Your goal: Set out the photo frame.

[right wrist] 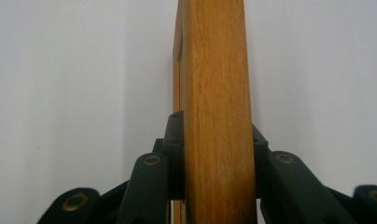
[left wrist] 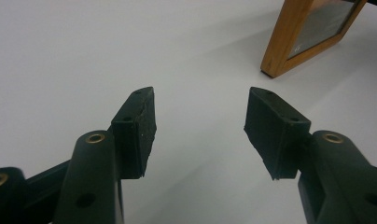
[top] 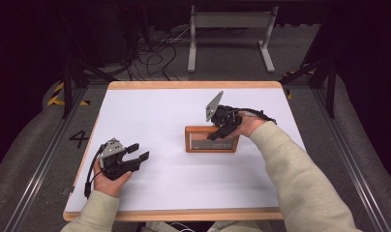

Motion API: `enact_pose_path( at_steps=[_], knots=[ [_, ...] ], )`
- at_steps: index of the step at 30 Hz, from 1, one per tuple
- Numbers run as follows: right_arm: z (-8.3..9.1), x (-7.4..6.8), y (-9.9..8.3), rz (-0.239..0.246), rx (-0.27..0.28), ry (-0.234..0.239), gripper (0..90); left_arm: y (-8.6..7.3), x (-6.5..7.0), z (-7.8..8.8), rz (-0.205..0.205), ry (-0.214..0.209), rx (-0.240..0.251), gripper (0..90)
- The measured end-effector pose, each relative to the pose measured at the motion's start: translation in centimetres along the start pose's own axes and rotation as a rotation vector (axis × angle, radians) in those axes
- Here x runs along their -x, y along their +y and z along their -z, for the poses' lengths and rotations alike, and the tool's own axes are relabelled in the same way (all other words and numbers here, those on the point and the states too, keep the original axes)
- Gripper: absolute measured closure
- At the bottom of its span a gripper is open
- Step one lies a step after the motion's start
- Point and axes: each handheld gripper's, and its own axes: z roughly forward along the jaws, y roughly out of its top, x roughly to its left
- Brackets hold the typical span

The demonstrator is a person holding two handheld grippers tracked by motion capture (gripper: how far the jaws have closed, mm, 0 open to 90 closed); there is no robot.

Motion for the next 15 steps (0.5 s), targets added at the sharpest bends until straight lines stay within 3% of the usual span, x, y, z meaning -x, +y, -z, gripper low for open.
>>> enact_pose_path(
  at_steps=[10, 15],
  knots=[
    [0.77, 0.76, -0.31, -0.087, 0.046, -0.04, 63.8, 0.03, 0.04, 0.01, 0.004, -0.002, 0.0, 43.7],
    [0.88, 1.01, -0.55, -0.108, 0.058, -0.071, 52.4, 0.07, -0.02, -0.09, -0.007, 0.002, 0.005, 43.6]
  ],
)
